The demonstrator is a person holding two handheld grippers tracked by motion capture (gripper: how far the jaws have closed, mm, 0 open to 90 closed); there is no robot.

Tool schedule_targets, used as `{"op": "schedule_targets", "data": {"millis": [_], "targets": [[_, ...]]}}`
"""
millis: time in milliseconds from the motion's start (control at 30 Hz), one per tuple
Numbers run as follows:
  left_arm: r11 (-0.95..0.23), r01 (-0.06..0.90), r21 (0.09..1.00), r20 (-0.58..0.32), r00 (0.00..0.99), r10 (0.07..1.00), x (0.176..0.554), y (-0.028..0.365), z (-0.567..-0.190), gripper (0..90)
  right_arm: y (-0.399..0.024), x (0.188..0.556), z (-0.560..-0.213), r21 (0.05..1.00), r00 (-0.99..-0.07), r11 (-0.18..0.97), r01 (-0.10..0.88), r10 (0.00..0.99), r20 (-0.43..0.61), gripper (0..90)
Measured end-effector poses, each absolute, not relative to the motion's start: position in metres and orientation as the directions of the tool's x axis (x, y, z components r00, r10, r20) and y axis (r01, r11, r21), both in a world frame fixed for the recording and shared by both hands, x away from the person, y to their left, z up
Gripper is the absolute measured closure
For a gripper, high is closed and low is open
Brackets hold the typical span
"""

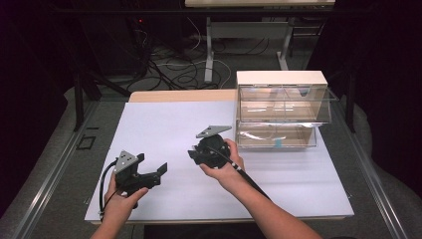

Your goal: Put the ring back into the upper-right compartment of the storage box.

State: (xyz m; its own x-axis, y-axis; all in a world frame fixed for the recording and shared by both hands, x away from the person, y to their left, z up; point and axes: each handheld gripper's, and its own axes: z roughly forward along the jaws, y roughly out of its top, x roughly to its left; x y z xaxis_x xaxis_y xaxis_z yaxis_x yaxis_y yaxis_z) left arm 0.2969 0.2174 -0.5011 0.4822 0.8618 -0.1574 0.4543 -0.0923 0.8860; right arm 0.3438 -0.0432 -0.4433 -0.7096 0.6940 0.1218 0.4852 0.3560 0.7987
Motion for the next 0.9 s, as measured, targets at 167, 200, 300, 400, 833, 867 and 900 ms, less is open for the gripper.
{"op": "schedule_targets", "data": {"millis": [167, 200, 300, 400, 833, 867, 900], "targets": [[-0.091, 0.455, 0.886, -0.158, 0.481, 0.862, 0.297, 0.217, -0.501, 6.5, -0.052, 0.343, -0.433, 0.804, -0.706, 0.347, 0.484, 0.697, 0.124, 70.6], [-0.092, 0.455, 0.886, -0.157, 0.481, 0.862, 0.297, 0.217, -0.501, 6.5, -0.054, 0.343, -0.431, 0.803, -0.704, 0.345, 0.486, 0.699, 0.126, 70.6], [-0.093, 0.455, 0.886, -0.157, 0.481, 0.863, 0.297, 0.217, -0.501, 6.5, -0.059, 0.342, -0.425, 0.808, -0.707, 0.346, 0.478, 0.697, 0.119, 70.6], [-0.092, 0.455, 0.885, -0.157, 0.480, 0.863, 0.297, 0.217, -0.501, 6.5, -0.064, 0.342, -0.421, 0.820, -0.707, 0.337, 0.463, 0.698, 0.113, 70.6], [-0.094, 0.456, 0.885, -0.156, 0.481, 0.863, 0.298, 0.217, -0.502, 6.6, -0.101, 0.344, -0.399, 0.824, -0.655, 0.278, 0.494, 0.742, 0.143, 70.7], [-0.094, 0.456, 0.885, -0.156, 0.481, 0.863, 0.298, 0.217, -0.502, 6.6, -0.107, 0.345, -0.396, 0.826, -0.647, 0.272, 0.495, 0.749, 0.141, 70.6], [-0.095, 0.456, 0.885, -0.155, 0.481, 0.863, 0.298, 0.217, -0.502, 6.6, -0.107, 0.345, -0.396, 0.826, -0.647, 0.272, 0.495, 0.749, 0.141, 70.6]]}}
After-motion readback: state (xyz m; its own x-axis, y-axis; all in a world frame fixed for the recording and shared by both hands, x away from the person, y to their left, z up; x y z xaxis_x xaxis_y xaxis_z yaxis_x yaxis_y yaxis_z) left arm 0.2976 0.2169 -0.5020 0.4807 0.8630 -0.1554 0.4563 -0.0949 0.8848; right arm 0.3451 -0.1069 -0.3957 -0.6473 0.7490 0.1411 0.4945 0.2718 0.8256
